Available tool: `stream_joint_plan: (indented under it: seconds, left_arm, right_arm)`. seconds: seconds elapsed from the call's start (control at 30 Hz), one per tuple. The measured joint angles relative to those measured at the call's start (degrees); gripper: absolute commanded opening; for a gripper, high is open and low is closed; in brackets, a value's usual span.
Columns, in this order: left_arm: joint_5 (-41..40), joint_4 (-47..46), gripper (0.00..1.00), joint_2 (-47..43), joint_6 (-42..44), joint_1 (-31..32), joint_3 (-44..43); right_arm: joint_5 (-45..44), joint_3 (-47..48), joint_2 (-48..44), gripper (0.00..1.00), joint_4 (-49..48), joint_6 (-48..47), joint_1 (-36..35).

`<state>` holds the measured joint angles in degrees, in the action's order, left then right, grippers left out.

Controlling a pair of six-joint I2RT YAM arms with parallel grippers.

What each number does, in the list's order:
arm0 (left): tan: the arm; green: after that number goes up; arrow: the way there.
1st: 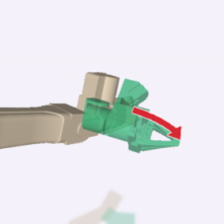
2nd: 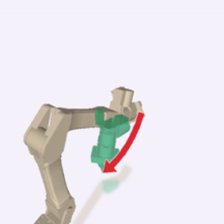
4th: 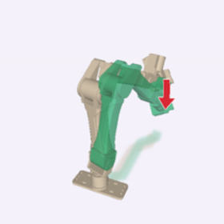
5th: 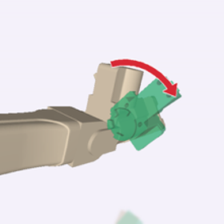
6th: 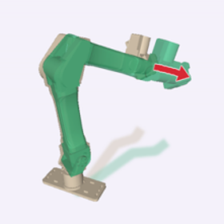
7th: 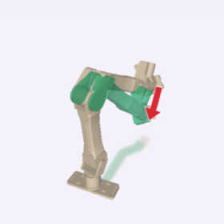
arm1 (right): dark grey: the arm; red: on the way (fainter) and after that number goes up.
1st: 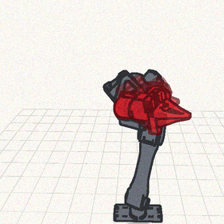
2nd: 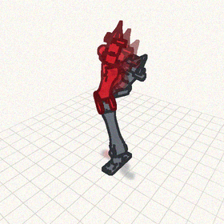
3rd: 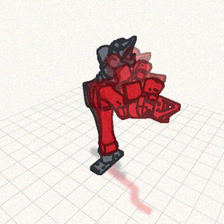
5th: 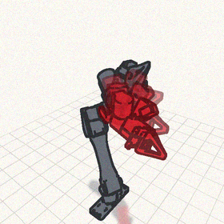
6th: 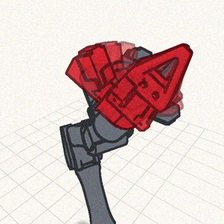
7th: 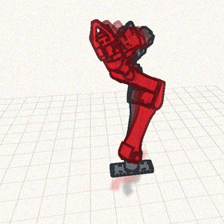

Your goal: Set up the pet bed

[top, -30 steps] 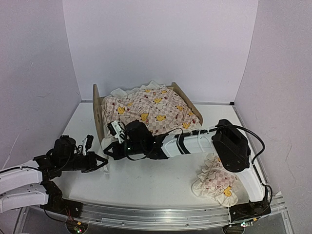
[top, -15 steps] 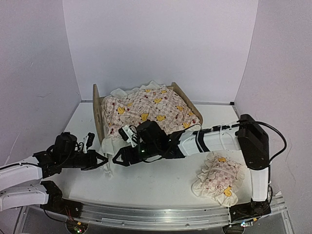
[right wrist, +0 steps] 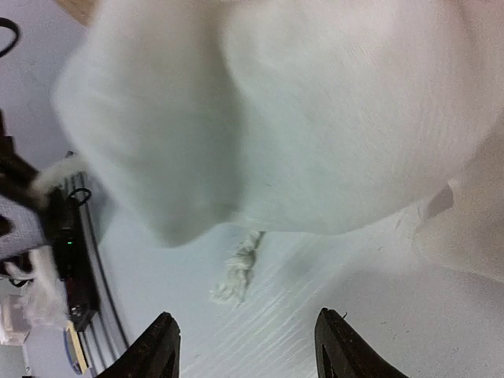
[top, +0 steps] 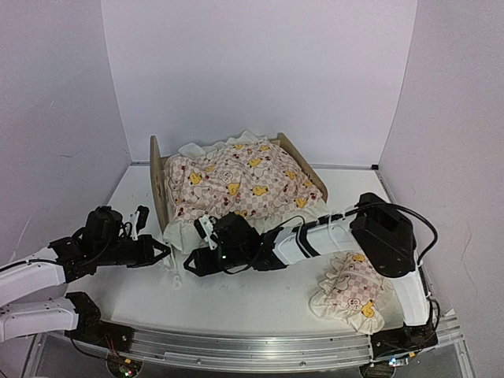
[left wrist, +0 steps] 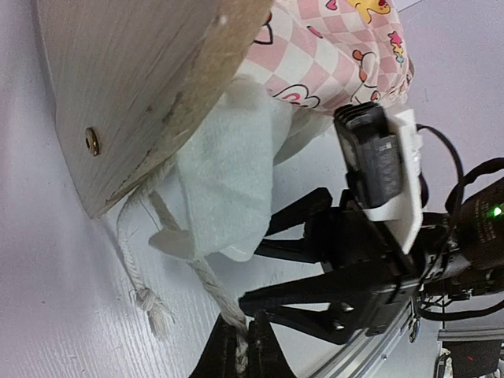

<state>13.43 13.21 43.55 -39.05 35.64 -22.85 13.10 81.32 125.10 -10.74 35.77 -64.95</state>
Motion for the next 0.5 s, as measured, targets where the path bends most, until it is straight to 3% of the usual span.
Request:
stream_joint_plan:
  seconds: [0.27, 0.5]
  left_arm:
    - [-1.6, 0.9, 0.00, 0.3, -0.4, 0.0, 0.0]
    - [-3.4, 1.7, 0.00, -0.2, -1.8, 0.0, 0.0]
  right_arm:
    - [-6.1, 7.5, 9.5, 0.72, -0.7, -2.9, -2.8]
    - [-12.2, 15.3, 13.4, 0.69, 2.0, -7.5, -6.0]
